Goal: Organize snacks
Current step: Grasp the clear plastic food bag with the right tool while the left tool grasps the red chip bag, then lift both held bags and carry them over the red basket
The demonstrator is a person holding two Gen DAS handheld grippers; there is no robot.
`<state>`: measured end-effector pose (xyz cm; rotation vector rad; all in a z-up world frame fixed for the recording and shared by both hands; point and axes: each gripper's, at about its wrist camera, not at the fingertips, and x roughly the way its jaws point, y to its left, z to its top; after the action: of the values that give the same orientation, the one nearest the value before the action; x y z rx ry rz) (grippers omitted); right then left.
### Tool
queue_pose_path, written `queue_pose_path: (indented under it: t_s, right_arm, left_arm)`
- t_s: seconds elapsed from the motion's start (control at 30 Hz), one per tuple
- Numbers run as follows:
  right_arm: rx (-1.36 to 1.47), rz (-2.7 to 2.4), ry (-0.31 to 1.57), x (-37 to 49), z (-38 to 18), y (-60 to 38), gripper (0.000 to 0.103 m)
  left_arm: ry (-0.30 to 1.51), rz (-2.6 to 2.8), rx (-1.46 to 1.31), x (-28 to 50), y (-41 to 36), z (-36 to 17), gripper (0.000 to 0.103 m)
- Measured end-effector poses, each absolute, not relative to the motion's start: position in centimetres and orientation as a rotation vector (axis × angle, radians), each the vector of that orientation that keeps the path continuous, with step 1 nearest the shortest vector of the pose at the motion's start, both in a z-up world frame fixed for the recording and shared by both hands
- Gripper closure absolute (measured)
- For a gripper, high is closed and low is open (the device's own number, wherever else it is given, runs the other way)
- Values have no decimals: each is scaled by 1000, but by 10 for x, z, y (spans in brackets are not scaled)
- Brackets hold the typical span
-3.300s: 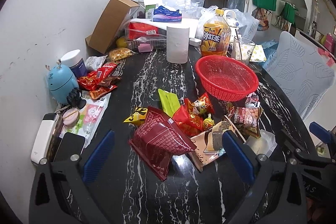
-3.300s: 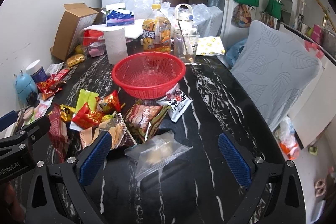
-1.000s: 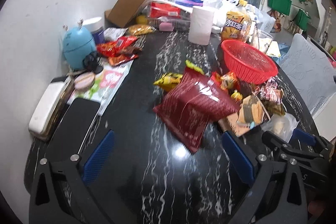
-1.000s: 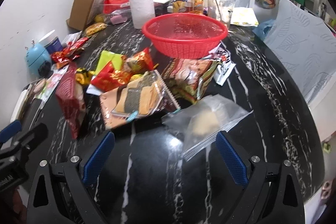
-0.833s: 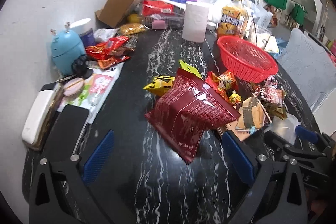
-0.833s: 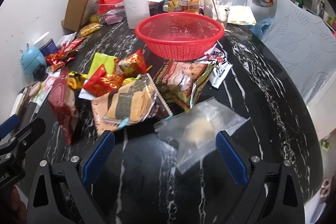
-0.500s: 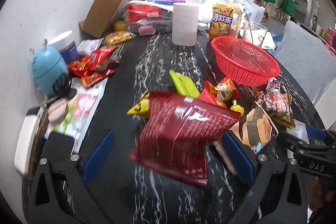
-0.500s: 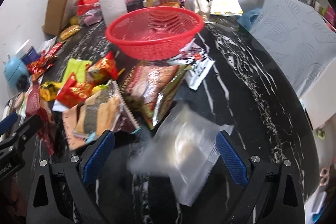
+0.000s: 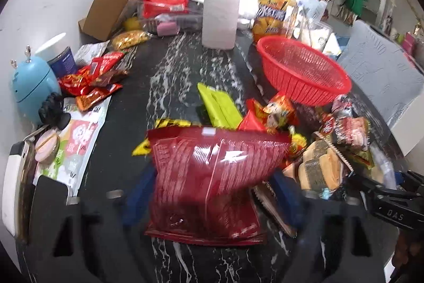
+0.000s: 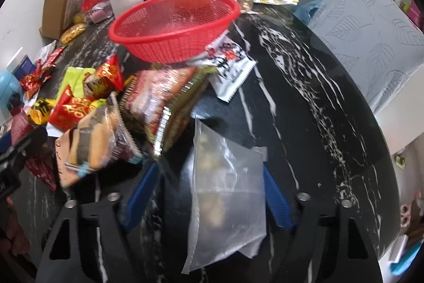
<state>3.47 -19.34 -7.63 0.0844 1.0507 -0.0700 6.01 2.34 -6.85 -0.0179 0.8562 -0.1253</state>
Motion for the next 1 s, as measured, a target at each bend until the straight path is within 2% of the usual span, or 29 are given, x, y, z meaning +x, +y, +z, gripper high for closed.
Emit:
queue_pose_path:
  t_s: [0.07,0.13,0.17,0.23,1.0]
  right_arm:
    - [86,-74,1050,32,-77,-196,41]
    - [76,-83,1043,29,-77,-198,55]
    - [74,-86,1041,27,-76,-199,58]
    - [87,-69,1027,23,-74,-202,65]
    - [143,60,925,-50,-50,-203,67]
  left_arm:
    - [855,-124,-9,57,21,-68,30]
    - [851,-120,-1,51,19,-66,35]
    - [851,-104,12,49,18,-66,41]
    - [848,-66,25,41,18,-65,44]
    - [805,-176,-30,-46,-10,-34,46]
